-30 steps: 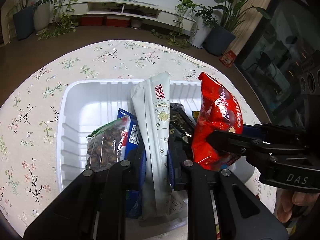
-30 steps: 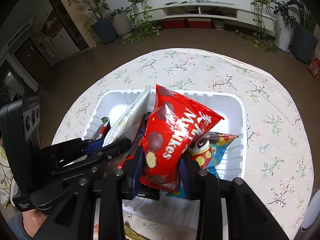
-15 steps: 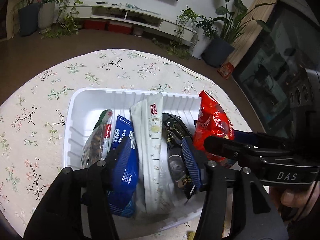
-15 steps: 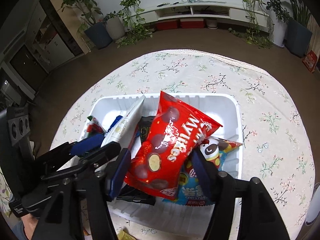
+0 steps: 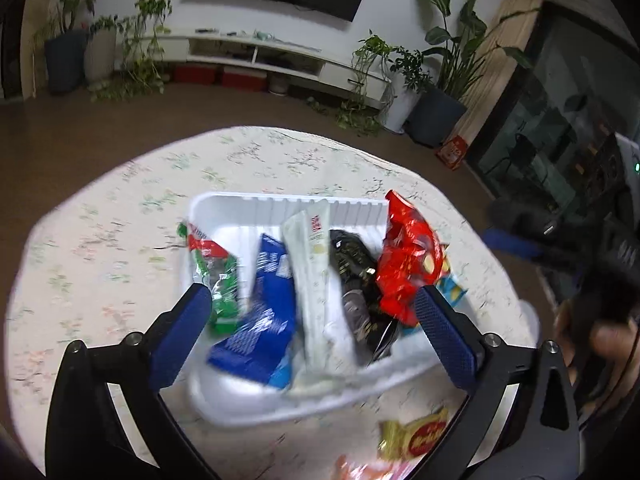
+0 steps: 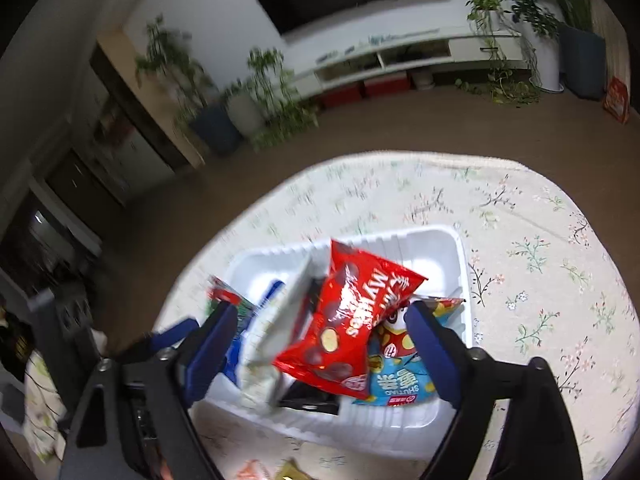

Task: Organize snacks
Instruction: 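Carry both packets over the white tray and lower them in, then open both tools and move them back over the remaining snacks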

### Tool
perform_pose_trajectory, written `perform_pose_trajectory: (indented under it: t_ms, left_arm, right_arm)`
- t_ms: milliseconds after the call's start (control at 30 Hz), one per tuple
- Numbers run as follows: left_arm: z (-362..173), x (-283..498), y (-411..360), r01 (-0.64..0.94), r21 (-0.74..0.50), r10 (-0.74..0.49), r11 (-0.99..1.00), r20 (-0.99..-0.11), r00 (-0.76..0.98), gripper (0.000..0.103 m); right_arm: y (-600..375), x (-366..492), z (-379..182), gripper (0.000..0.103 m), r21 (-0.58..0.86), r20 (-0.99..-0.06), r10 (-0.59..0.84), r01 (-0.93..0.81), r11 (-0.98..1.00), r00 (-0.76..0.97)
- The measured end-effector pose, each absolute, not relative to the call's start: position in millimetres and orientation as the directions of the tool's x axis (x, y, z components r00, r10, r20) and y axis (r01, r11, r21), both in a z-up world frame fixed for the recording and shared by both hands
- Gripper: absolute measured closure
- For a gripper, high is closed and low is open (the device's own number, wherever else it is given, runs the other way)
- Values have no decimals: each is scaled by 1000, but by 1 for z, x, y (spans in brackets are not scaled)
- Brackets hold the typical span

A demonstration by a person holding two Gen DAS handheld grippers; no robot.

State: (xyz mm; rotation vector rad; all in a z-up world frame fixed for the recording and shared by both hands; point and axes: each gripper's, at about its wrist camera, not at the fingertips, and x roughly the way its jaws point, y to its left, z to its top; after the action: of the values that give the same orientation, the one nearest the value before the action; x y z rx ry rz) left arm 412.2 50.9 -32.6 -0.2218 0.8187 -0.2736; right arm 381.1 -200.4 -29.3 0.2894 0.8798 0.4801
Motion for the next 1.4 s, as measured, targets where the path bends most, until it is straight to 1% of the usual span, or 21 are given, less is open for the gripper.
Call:
perform_pose_trajectory:
  t_ms: [67, 133, 200, 267, 333, 433, 567, 700, 767, 900, 1000, 1133, 1233, 1400]
  left_arm:
    - [-24, 394, 53, 182, -253, -307, 950, -669, 677, 0]
    - [-16, 372, 55, 215, -208, -298, 954, -638, 710, 0]
    - [-11, 348, 60, 234, -194, -304, 953, -624, 720, 0]
    - [-13, 326, 67, 226, -218, -314, 950, -670, 673, 0]
    - [-17, 301, 76, 219, -241, -325, 946, -677, 660, 0]
    - [-29, 264, 83, 203, -224, -302, 953, -702, 645, 0]
    - [-54, 225, 84, 200, -238, -311, 950, -738, 599, 0]
    - [-72, 194, 78, 210, -274, -345, 939, -748, 568, 0]
    - [-76, 180, 74, 221, -283, -359, 933, -746, 560, 0]
    - [-82, 171, 67, 227, -277, -358, 934, -758, 546, 0]
    - [-75, 169, 60, 249, -242, -343, 938, -754, 560, 0]
    - [-64, 185, 46, 298, -204, -344, 932, -753, 561, 0]
    - [-61, 200, 34, 326, -170, -332, 930, -767, 549, 0]
    - [-61, 224, 14, 378, -108, -303, 920, -806, 508, 1]
  right_arm:
    - [-208, 373, -23, 4, 459, -639, 536, -285, 841, 551]
    - [-215, 363, -17, 4, 475, -619, 557, -301, 827, 553]
    - [-222, 351, -15, 3, 484, -606, 571, -313, 817, 554]
    - [-231, 337, -13, 3, 487, -600, 576, -318, 814, 555]
    - [-244, 316, -14, 3, 486, -597, 574, -317, 814, 561]
    - [-262, 285, -18, 3, 491, -593, 569, -304, 816, 570]
    - [-277, 242, -26, 3, 494, -598, 571, -302, 815, 562]
    - [-276, 201, -34, 3, 492, -601, 586, -327, 807, 544]
    - [-267, 181, -39, 3, 463, -623, 573, -339, 819, 533]
    - [-251, 155, -51, 3, 417, -661, 558, -372, 829, 503]
    - [-244, 143, -57, 4, 383, -683, 535, -380, 842, 497]
    - [-250, 141, -62, 4, 357, -713, 482, -328, 875, 510]
    - [-259, 149, -66, 9, 361, -727, 456, -279, 890, 513]
    - [-267, 157, -74, 12, 372, -743, 432, -222, 901, 511]
